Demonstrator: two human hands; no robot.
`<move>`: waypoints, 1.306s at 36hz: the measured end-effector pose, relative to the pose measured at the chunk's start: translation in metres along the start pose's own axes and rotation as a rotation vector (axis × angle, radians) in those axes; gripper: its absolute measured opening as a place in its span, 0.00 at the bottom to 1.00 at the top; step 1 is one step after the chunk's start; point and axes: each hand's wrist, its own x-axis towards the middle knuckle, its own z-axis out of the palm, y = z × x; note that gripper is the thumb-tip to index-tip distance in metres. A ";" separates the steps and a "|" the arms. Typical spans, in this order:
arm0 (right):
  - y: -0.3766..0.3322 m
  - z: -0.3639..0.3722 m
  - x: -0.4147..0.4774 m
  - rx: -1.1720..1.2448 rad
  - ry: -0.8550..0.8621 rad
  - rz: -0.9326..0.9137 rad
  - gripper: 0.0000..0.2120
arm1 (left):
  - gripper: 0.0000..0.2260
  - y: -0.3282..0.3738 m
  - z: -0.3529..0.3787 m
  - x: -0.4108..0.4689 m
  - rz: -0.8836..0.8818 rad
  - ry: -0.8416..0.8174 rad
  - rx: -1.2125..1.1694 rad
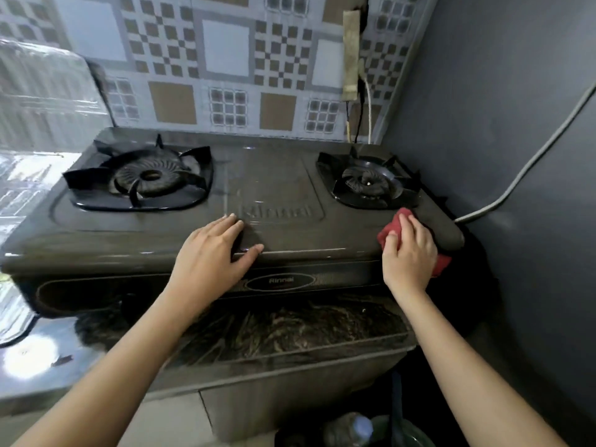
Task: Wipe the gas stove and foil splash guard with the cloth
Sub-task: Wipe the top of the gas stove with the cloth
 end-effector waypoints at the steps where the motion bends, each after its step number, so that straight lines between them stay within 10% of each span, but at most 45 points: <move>1: -0.008 -0.001 -0.004 -0.015 -0.036 -0.035 0.30 | 0.35 -0.006 -0.003 -0.007 -0.026 0.012 0.010; 16: -0.087 0.011 0.012 -0.144 -0.556 -0.359 0.24 | 0.54 -0.093 -0.032 -0.079 -0.508 0.154 -0.010; 29: -0.130 0.056 0.053 -0.081 -0.677 -0.443 0.25 | 0.59 -0.125 -0.016 -0.092 -0.878 0.407 -0.376; 47: -0.187 0.100 0.081 -0.061 -0.761 -0.580 0.24 | 0.49 -0.142 0.006 -0.100 -0.784 0.582 -0.586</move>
